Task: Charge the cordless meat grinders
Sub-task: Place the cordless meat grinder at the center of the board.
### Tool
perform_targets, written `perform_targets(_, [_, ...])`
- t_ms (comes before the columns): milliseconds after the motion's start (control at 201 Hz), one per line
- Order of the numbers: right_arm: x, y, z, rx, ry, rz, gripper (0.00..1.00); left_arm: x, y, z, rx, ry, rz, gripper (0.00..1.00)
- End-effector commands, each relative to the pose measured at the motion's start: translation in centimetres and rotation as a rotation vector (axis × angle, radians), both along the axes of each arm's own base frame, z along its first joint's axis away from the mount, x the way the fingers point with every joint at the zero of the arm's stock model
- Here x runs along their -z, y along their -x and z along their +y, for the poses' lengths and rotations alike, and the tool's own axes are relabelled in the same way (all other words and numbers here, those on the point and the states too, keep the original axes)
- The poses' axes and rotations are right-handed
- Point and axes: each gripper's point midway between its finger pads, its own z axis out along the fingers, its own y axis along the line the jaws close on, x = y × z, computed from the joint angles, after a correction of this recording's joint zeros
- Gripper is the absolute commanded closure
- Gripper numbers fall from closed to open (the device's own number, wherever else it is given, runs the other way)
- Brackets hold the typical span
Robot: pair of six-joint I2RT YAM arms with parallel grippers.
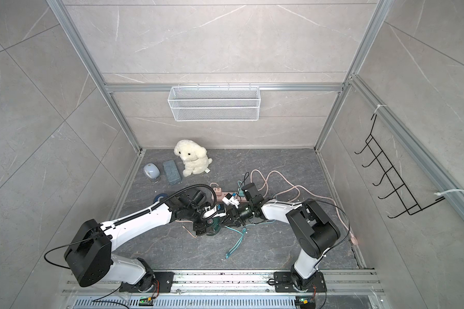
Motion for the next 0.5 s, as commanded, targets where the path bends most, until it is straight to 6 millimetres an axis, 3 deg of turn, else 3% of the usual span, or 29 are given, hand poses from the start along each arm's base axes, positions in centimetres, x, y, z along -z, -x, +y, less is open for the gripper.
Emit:
perform_targets(0, [0.6,-3.1,-1.2,0.126,0.107,-0.21,0.73,-2.6,2.1,-5.2,0.136,0.228,0.025,0.6])
perform_targets(199, [-1.7,-3.4,-4.0,0.173,0.14,-0.304,0.66,-3.0,1.2,-4.7,0.078,0.214,-0.004,0.27])
perform_targets(339, [-2.3,-4.1,-6.4,0.2,0.252,-0.397,0.62,-3.5,0.3,-4.1,0.023,0.188,-0.023,0.14])
perform_targets(443, [-2.6,-4.9,-9.2,0.247,0.384,-0.478,0.6,-4.7,-1.5,-3.3,-0.06,0.183,-0.101,0.01])
perform_targets(493, [-3.1,-5.4,-10.1,0.278,0.414,-0.506,0.58,-5.7,-2.3,-3.1,-0.099,0.196,-0.123,0.01])
